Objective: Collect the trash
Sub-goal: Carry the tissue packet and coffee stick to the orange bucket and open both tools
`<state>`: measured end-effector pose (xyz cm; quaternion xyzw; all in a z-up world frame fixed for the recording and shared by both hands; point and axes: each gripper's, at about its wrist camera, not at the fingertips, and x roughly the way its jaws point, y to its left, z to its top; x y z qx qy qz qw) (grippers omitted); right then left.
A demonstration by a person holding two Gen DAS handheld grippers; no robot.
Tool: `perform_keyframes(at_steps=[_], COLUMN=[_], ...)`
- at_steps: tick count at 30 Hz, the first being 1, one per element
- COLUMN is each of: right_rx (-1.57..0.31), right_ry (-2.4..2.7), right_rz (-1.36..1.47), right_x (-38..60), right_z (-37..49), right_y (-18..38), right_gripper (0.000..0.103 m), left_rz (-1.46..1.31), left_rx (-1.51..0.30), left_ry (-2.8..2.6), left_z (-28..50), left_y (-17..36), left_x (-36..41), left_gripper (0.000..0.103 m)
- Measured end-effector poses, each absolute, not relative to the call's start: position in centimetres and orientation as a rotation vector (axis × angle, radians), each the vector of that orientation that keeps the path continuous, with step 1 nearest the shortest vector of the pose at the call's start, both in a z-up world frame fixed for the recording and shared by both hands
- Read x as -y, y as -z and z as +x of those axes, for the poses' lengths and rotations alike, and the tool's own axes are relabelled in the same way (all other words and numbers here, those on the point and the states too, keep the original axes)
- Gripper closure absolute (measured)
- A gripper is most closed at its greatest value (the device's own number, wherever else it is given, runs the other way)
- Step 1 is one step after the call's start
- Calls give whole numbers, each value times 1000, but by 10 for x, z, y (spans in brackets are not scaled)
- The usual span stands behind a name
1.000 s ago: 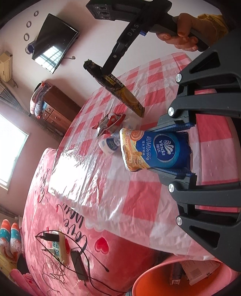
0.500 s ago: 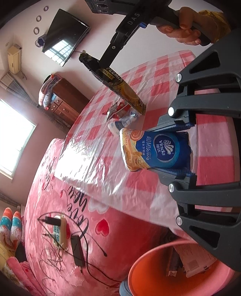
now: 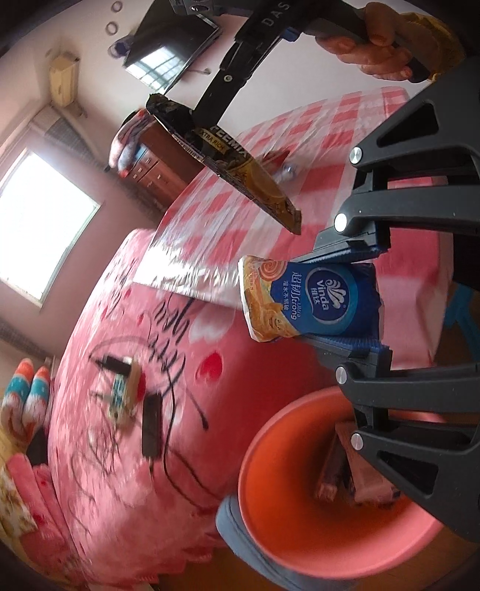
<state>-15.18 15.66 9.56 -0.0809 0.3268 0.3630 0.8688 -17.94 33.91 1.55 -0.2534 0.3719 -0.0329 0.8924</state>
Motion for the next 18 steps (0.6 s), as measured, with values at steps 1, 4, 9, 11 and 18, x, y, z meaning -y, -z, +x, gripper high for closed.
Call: perform_keyframes(at_steps=[1,4,9,11,18], right_rx=[-685,-692,-721,-736,-801], right_ry=[-772,-823,-899,-924,-992], right_rz=[-173,-192,-206,-214,-216], right_x=[-162,-185,-219,-233,-267], right_z=[-153,-158,-161,-163,-165], right_y=[-95,-92,-83,-78,-58], right_gripper=[96,96,96,96,96], left_rz=[-532,-546,-573,-583,-604], left_rx=[-771,-768,-767,-770,-790], left_ry=[48,9,-54,-76,-143], left_z=[-183,-192,-207,-211,-222], left_y=[-14,-12,-5,-2,13], left_x=[-347,-360,-384,-392,-413], left_gripper=[69,69,69,69,69])
